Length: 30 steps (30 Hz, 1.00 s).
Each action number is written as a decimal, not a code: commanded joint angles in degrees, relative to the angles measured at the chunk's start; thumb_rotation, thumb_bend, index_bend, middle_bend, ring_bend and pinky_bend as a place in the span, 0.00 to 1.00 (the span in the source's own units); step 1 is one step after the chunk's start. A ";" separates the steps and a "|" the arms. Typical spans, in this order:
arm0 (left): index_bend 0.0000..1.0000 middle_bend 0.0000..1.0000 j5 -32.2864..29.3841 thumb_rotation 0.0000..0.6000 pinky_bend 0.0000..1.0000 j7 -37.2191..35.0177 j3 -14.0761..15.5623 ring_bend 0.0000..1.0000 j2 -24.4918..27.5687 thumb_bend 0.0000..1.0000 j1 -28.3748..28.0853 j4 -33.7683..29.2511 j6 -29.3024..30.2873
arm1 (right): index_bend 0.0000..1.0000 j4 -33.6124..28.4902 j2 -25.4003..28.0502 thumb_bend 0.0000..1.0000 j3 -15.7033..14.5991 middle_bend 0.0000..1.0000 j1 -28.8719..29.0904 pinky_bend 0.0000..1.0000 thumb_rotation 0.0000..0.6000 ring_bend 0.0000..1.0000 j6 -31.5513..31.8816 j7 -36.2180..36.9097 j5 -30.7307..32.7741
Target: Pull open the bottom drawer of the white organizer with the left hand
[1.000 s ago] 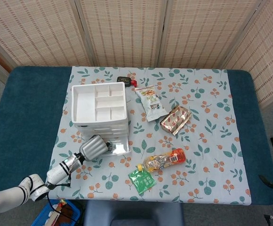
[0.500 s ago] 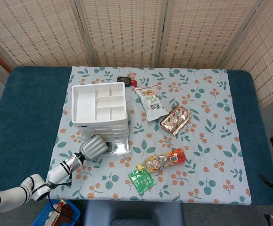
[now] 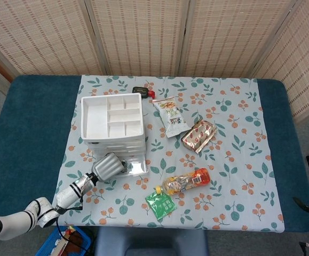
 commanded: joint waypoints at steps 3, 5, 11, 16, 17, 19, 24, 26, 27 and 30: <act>0.63 0.95 -0.21 1.00 1.00 0.02 -0.18 1.00 0.40 0.26 -0.05 -0.67 0.20 | 0.00 0.10 -0.06 0.08 0.06 0.10 0.06 0.13 1.00 0.07 -0.11 0.05 0.11; 0.63 0.95 -0.36 1.00 1.00 -0.01 -0.38 1.00 0.78 0.26 -0.03 -1.27 0.46 | 0.00 0.14 -0.09 0.08 0.06 0.10 0.08 0.13 1.00 0.07 -0.17 0.09 0.16; 0.63 0.95 -0.53 1.00 1.00 -0.11 -1.16 1.00 2.62 0.26 0.18 -3.69 2.19 | 0.00 0.31 -0.20 0.08 0.07 0.10 0.13 0.13 1.00 0.07 -0.23 0.21 0.13; 0.63 0.95 -0.43 1.00 1.00 -0.49 -1.63 1.00 5.09 0.26 0.97 -6.63 4.66 | 0.00 0.40 -0.22 0.08 0.08 0.10 0.15 0.13 1.00 0.07 -0.21 0.34 0.07; 0.63 0.95 -0.41 1.00 1.00 -0.50 -1.69 1.00 5.94 0.26 1.35 -7.69 5.43 | 0.00 0.41 -0.21 0.08 0.05 0.10 0.14 0.13 1.00 0.07 -0.19 0.37 0.00; 0.63 0.95 -0.28 1.00 1.00 -0.46 -1.68 1.00 7.32 0.26 2.05 -9.33 6.77 | 0.00 0.45 -0.23 0.08 0.05 0.10 0.13 0.13 1.00 0.07 -0.13 0.40 -0.05; 0.63 0.95 0.67 1.00 1.00 -0.02 -0.94 1.00 11.65 0.26 4.16 -14.31 10.13 | 0.00 0.46 -0.30 0.08 0.08 0.10 0.30 0.13 1.00 0.07 -0.28 0.43 -0.21; 0.63 0.95 1.08 1.00 1.00 0.15 -0.60 1.00 13.30 0.26 4.96 -16.07 11.21 | 0.00 0.35 -0.31 0.08 0.10 0.10 0.47 0.13 1.00 0.07 -0.31 0.31 -0.50; 0.63 0.95 1.17 1.00 1.00 0.29 -0.46 1.00 14.04 0.26 5.32 -16.83 11.60 | 0.00 0.29 -0.31 0.08 0.11 0.10 0.54 0.13 1.00 0.07 -0.30 0.24 -0.65; 0.63 0.95 1.46 1.00 1.00 0.86 0.19 1.00 16.58 0.26 6.77 -19.32 12.93 | 0.00 -0.01 -0.22 0.08 0.11 0.10 0.72 0.13 1.00 0.07 -0.31 -0.10 -0.99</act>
